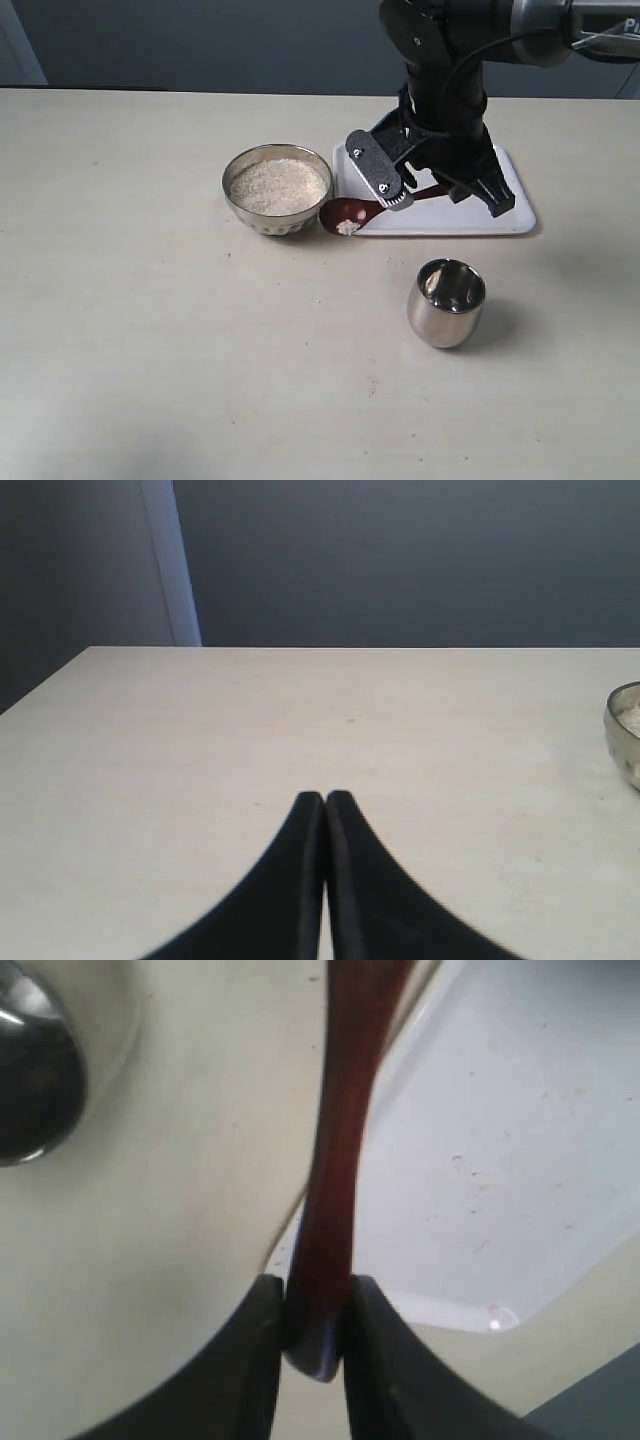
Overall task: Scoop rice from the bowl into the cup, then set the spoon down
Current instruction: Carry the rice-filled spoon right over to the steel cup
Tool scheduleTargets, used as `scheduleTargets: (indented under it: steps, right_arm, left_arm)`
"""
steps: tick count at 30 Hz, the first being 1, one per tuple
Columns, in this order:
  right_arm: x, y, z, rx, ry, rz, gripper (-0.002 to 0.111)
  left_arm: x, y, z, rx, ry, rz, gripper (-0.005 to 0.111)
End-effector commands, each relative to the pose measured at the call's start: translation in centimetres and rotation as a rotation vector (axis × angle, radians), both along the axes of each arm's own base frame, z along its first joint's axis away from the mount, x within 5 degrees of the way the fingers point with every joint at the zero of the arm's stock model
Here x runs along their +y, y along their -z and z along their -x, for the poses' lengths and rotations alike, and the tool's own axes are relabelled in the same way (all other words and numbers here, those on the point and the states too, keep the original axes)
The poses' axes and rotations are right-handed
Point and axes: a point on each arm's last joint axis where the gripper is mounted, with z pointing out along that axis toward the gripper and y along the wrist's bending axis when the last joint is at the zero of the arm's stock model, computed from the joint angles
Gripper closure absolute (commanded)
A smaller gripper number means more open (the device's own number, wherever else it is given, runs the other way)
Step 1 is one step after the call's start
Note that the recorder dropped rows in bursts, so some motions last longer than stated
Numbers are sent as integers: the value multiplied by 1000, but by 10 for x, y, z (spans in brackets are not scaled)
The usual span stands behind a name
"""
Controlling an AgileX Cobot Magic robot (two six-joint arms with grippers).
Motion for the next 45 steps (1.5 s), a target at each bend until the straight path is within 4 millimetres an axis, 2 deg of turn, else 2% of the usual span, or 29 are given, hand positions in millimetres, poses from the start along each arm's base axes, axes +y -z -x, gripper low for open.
scheduleTargets:
  steps: [1,10,18,26,35,45]
  right_arm:
    - [-5,-10,3,-18,36,-13,109]
    - [-21,-12,-1,-1,176,-76,109]
    - [-40,6,18,64,191,-4,109]
    - [-56,1,31,56,232,3,109]
    - [-92,-4,37,61,319,7,109]
    - [-104,12,50,72,352,88,109]
  left_arm:
    - [1,1,0,1,-10,3,106]
    - [1,1,0,1,-10,3,106]
    - [1,1,0,1,-10,3,106]
    - [1,1,0,1,-10,3,106]
    - [1,1,0,1,-10,3,106]
    - [1,1,0,1,-10,3,106]
